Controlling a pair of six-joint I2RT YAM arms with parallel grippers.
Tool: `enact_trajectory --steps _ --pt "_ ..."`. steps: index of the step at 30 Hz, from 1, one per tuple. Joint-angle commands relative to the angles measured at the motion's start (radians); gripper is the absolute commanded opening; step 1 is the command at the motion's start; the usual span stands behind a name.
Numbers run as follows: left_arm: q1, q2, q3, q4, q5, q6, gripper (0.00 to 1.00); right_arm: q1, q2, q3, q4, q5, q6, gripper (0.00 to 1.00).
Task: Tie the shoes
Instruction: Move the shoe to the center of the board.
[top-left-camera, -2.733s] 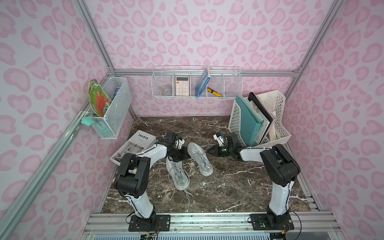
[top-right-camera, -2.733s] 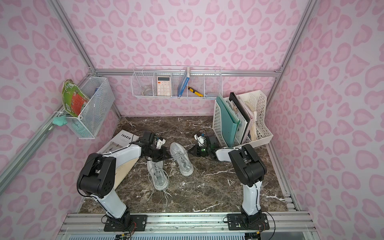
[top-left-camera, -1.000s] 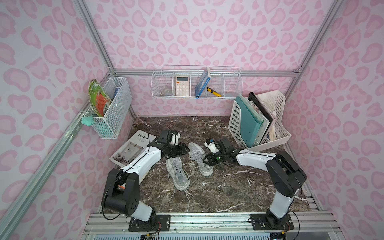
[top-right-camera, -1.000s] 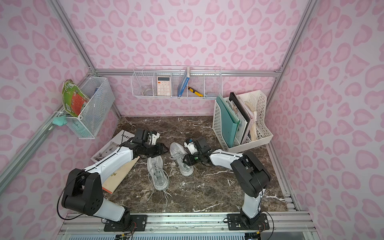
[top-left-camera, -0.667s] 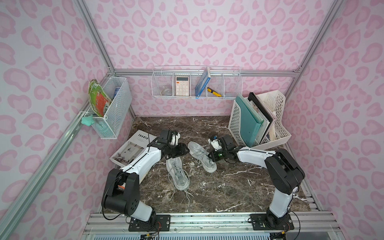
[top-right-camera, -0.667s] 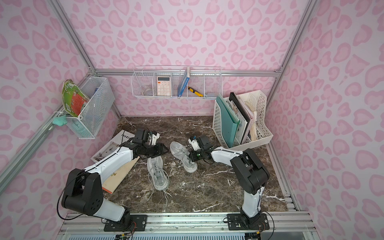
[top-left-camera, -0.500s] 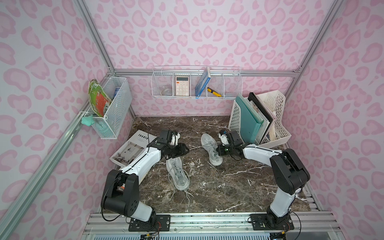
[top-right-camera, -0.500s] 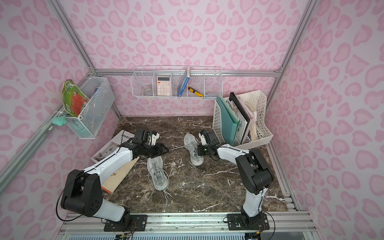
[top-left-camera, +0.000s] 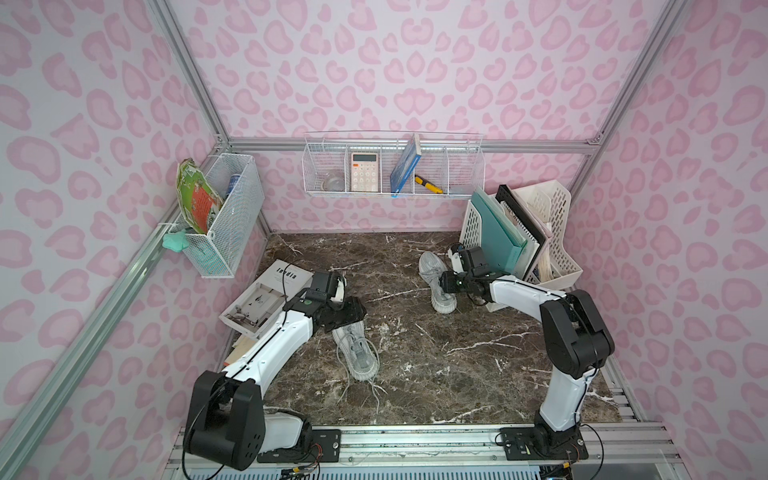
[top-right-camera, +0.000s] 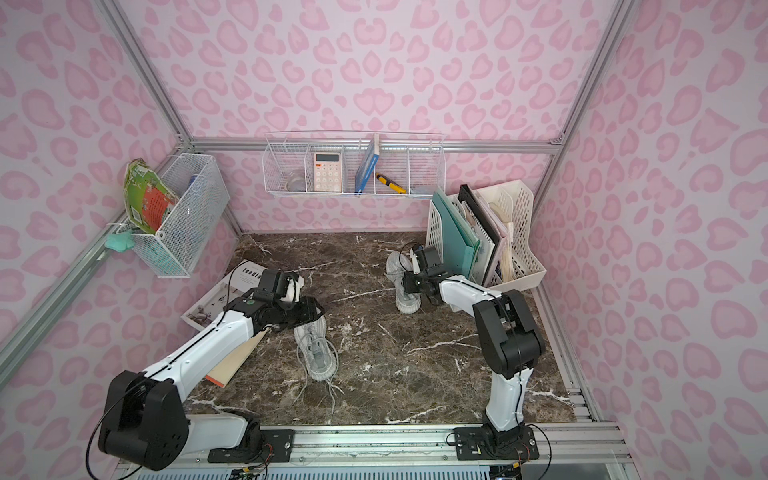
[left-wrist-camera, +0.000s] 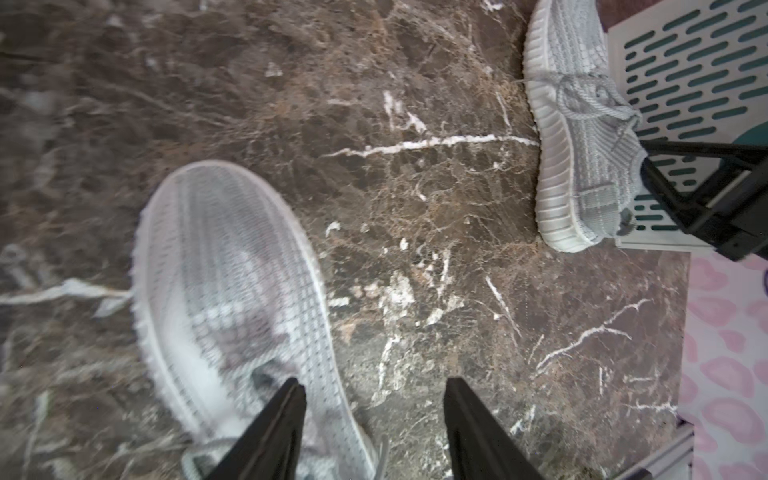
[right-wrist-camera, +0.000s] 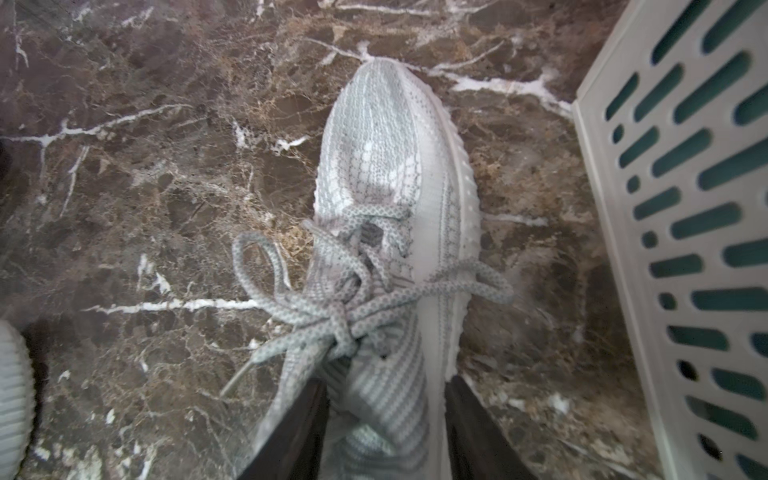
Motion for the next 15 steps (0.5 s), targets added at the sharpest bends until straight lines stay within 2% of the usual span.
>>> enact_trajectory --steps 1,5,9,12,15 --pt "-0.017 -0.083 -0.053 -0.129 -0.131 -0.078 0.58 0.042 -0.058 -0.003 -0.015 0.026 -0.063 0.61" --pt "-0.106 -0.197 -0.104 -0.272 -0.234 -0.136 0.57 0.105 -0.14 -0.026 -0.017 0.034 -0.09 0.68" --pt "-0.145 -0.264 -0.153 -0.297 -0.216 -0.178 0.57 0.127 -0.186 -0.042 -0.015 -0.006 -0.09 0.71" --pt "-0.146 -0.229 -0.158 -0.251 -0.176 -0.154 0.56 0.131 -0.197 -0.049 -0.015 -0.045 -0.09 0.72" --pt "-0.146 -0.139 -0.132 -0.181 -0.134 -0.117 0.5 0.152 -0.197 -0.058 -0.025 -0.076 -0.097 0.73"
